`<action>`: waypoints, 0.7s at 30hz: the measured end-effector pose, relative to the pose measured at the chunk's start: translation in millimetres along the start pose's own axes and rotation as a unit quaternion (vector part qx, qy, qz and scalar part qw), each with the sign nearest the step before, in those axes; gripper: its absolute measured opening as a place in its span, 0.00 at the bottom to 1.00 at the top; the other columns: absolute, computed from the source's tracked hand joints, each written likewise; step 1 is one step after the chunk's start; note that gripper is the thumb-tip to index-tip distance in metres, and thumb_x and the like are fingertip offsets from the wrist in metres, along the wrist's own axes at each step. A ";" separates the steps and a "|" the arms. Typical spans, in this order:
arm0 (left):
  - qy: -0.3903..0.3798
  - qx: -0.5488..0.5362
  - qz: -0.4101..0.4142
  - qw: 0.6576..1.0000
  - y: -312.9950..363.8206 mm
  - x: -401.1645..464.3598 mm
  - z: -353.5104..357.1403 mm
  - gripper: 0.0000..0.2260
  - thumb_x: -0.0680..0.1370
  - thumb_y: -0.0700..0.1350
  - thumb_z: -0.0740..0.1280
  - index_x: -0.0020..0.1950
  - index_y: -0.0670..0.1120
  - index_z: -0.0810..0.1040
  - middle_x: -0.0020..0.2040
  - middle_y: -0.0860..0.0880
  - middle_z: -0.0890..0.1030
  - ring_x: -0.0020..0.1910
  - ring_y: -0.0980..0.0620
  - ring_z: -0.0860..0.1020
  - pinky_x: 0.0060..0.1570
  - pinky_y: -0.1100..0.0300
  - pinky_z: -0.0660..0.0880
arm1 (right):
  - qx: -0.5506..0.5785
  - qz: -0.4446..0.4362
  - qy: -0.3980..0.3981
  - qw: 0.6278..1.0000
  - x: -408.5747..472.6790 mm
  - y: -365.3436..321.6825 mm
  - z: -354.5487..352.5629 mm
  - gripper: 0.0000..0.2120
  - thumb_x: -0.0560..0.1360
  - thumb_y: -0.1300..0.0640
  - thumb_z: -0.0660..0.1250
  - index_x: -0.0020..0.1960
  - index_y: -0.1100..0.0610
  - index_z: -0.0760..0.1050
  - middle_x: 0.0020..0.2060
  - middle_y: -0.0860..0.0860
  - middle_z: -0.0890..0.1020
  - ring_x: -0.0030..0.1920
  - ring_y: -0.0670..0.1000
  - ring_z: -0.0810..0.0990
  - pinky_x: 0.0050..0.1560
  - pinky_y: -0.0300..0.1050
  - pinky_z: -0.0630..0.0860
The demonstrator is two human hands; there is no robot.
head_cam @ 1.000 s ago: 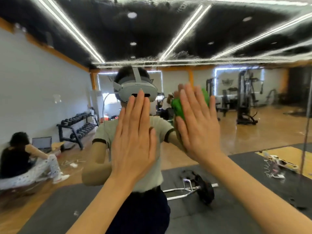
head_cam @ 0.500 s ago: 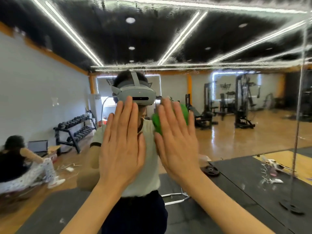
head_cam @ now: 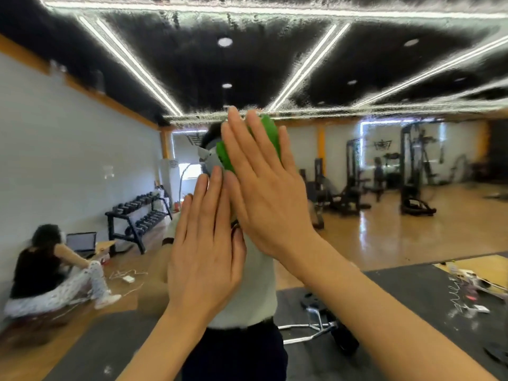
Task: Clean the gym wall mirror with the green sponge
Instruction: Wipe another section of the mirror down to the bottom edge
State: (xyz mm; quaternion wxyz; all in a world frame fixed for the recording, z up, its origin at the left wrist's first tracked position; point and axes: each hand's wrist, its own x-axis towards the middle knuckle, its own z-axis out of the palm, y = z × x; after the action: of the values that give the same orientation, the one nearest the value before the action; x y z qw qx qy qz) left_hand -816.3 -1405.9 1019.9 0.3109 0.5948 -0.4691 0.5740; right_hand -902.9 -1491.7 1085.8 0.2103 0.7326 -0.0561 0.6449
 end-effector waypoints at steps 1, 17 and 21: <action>0.003 0.001 -0.002 1.000 0.0 0.3 0.1 0.27 0.83 0.46 0.54 0.81 0.38 0.56 0.82 0.41 0.55 0.82 0.47 0.51 0.81 0.53 0.45 | -0.011 -0.042 -0.006 0.999 4.5 6.6 -1.8 0.25 0.84 0.56 0.53 0.78 0.63 0.61 0.78 0.59 0.63 0.79 0.58 0.58 0.80 0.56 0.46; 0.000 0.025 0.002 1.000 0.5 1.1 0.3 0.27 0.83 0.46 0.52 0.81 0.36 0.57 0.82 0.40 0.55 0.82 0.45 0.52 0.81 0.52 0.45 | -0.034 -0.007 0.021 0.999 32.4 40.1 -8.7 0.25 0.84 0.55 0.50 0.79 0.62 0.61 0.78 0.59 0.63 0.79 0.58 0.58 0.79 0.55 0.43; -0.007 0.027 0.002 1.000 1.6 0.8 -0.9 0.28 0.83 0.47 0.52 0.82 0.37 0.55 0.83 0.42 0.52 0.82 0.46 0.50 0.81 0.53 0.43 | -0.066 0.243 0.070 0.965 -17.7 124.3 -44.7 0.26 0.86 0.53 0.44 0.81 0.60 0.53 0.81 0.57 0.55 0.81 0.57 0.49 0.80 0.59 0.42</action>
State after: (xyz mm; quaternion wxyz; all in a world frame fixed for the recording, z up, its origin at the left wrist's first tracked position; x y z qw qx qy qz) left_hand -818.2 -1405.9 1020.5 0.2903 0.6058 -0.4568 0.5832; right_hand -990.9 -1590.5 1101.6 0.0987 0.6343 -0.2598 0.7214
